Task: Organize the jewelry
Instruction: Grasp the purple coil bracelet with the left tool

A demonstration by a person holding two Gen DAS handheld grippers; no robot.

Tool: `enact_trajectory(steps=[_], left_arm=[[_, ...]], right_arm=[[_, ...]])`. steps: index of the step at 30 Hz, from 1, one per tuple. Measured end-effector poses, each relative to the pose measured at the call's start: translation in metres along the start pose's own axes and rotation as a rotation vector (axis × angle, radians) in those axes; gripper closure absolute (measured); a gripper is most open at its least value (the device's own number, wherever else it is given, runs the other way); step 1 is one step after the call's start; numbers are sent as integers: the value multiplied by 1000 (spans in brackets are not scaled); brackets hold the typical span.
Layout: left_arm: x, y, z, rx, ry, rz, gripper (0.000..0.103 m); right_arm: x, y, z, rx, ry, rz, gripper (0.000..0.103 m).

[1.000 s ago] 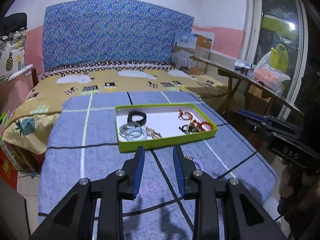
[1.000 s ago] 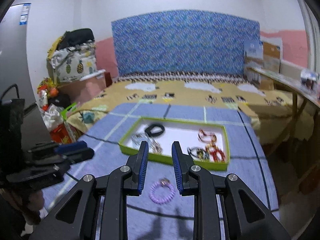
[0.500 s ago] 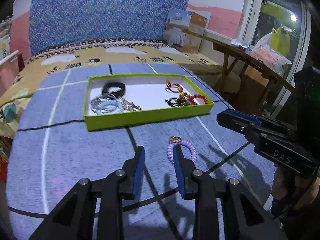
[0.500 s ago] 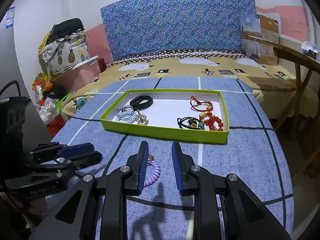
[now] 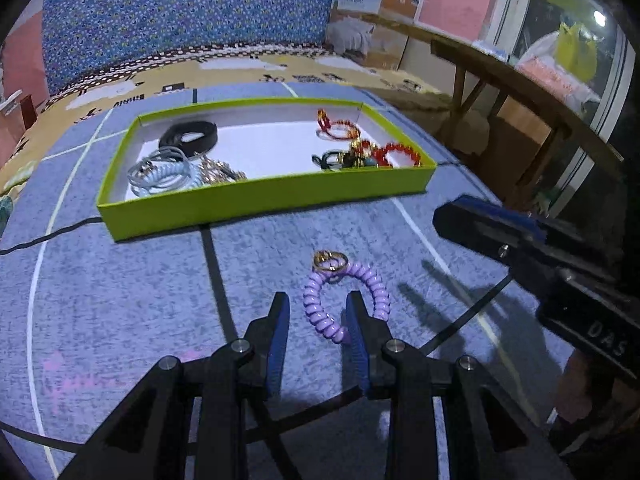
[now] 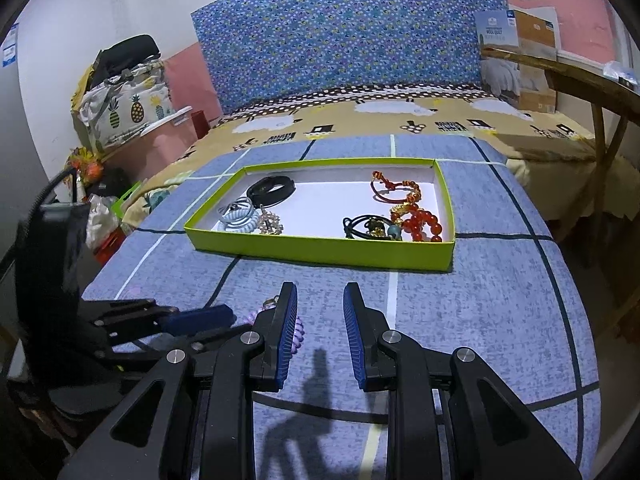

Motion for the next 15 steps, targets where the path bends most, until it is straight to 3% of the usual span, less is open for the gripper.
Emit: enact_trajectory(steps=[4, 7, 15], left_arm=[[4, -1, -1, -9, 31, -25, 73], [0, -2, 0, -18, 67, -32, 92], [-20, -15, 14, -9, 82, -11, 93]], right_arm=[[2, -1, -2, -8, 2, -6, 79], [2, -3, -3, -15, 5, -4, 79], [-9, -13, -19, -75, 20, 24, 78]])
Point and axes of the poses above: each gripper's, at about its wrist camera, not at the fingertips, and z roughly against the way its jaws point, x to its right, y to its top, the point moved 5 cm from there along -z, roughly the way its jaws point, and after that the axes turned 10 degrees about -z, right-handed, at the moved point
